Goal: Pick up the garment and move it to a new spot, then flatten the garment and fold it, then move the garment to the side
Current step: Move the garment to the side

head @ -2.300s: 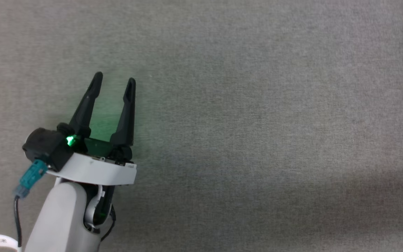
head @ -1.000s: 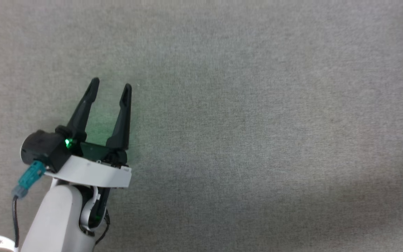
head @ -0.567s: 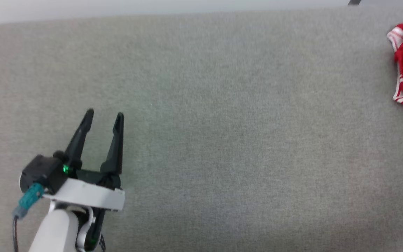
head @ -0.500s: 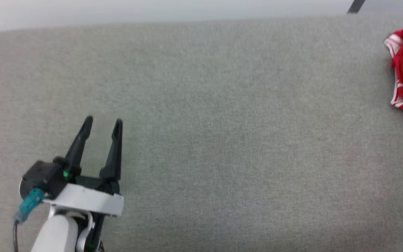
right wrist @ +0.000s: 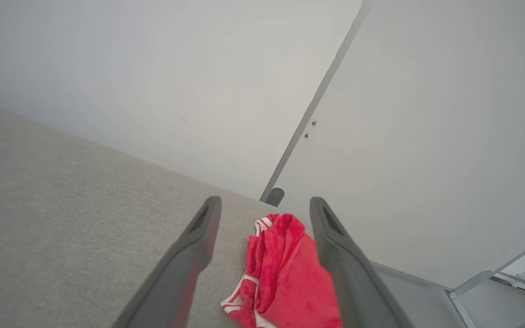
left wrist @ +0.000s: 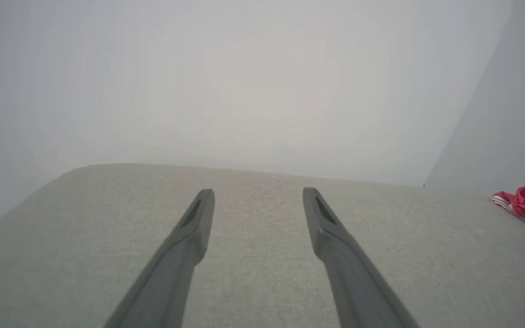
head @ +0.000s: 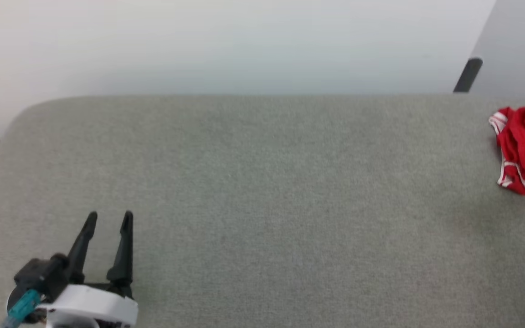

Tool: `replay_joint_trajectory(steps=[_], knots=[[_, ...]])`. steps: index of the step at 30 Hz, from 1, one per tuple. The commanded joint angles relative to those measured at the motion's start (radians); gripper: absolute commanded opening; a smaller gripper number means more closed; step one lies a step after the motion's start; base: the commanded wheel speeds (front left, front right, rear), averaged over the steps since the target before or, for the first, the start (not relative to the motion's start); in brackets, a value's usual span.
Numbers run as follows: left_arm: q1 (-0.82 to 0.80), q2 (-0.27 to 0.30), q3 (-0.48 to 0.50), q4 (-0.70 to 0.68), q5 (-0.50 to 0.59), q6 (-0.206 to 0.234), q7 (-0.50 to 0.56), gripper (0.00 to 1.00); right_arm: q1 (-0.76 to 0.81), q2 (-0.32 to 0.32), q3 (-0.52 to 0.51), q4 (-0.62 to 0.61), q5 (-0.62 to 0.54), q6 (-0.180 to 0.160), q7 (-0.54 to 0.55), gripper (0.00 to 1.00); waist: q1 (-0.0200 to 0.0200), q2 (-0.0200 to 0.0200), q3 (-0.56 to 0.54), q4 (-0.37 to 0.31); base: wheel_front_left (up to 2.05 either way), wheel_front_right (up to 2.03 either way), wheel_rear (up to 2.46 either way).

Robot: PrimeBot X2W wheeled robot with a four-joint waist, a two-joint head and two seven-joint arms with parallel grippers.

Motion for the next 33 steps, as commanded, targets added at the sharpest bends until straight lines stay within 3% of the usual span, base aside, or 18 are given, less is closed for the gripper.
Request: replay_joint_trajectory(steps=[1,17,33], knots=[[0.020,0.003,0.013,0.005,-0.002,0.000,-0.001,1.00,0.055,0.019,-0.033,-0.030,-0.007,-0.001,-0.008,1.00,0.0000,0.0000,-0.074,0.040,0.00,0.00,0.00],[0.124,0.010,0.090,0.013,0.020,0.000,0.000,1.00,0.404,0.199,-0.200,-0.327,-0.054,-0.001,-0.013,1.00,0.0000,0.0000,-0.128,0.097,0.00,0.00,0.00],[0.190,0.032,0.056,-0.025,-0.001,0.000,-0.001,1.00,0.652,0.343,-0.297,-0.549,-0.090,-0.001,0.026,1.00,0.0000,0.0000,-0.137,0.098,0.00,0.00,0.00]])
